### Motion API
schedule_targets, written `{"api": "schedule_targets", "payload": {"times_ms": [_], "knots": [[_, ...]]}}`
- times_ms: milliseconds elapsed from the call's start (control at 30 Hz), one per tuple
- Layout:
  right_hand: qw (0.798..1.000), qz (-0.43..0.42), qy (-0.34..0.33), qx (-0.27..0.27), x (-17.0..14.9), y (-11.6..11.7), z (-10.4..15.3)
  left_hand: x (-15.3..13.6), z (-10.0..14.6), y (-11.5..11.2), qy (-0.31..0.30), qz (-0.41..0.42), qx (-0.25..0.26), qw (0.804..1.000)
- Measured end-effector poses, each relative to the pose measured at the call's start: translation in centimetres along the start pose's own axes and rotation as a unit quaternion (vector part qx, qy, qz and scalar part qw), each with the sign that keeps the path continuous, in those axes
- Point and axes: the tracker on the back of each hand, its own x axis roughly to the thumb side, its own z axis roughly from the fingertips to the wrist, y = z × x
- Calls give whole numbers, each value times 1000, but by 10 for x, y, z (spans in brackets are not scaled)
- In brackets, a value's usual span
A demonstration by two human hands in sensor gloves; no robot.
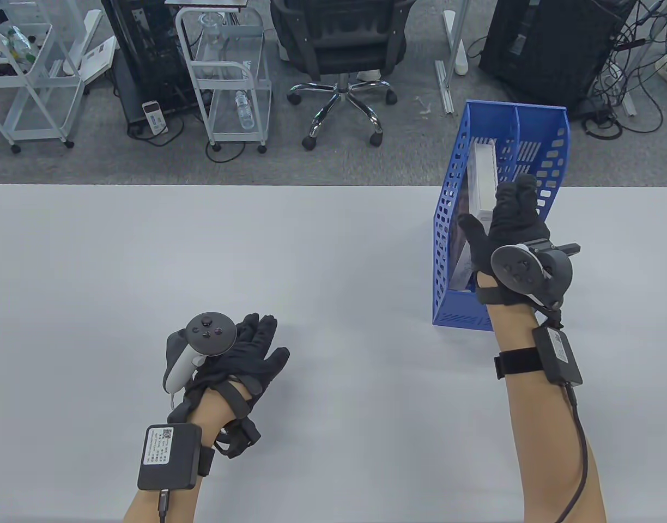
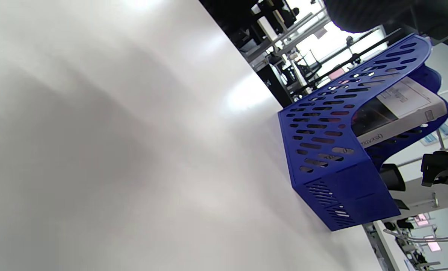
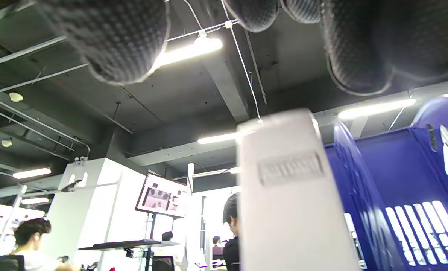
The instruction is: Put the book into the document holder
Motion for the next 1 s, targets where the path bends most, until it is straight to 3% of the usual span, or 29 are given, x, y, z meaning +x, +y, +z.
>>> {"api": "schedule_targets", "payload": {"times_ms": [167, 400, 600, 733, 833, 1000], "knots": [[998, -41, -8, 39, 27, -21, 12, 10, 4, 3, -20, -30, 26, 999], [983, -111, -23, 142, 79, -17, 51, 3, 1, 2, -15, -34, 23, 999], [953, -161, -23, 257, 116, 12, 100, 1, -3, -9, -4, -55, 13, 998], [928, -166, -1, 332, 121, 32, 121, 0, -8, -19, 13, -85, 3, 996], [889, -193, 14, 415, 120, 50, 138, -1, -12, -24, 19, -86, -4, 996], [867, -179, 26, 465, 118, 70, 159, -5, -16, -28, 31, -109, -13, 993]]}}
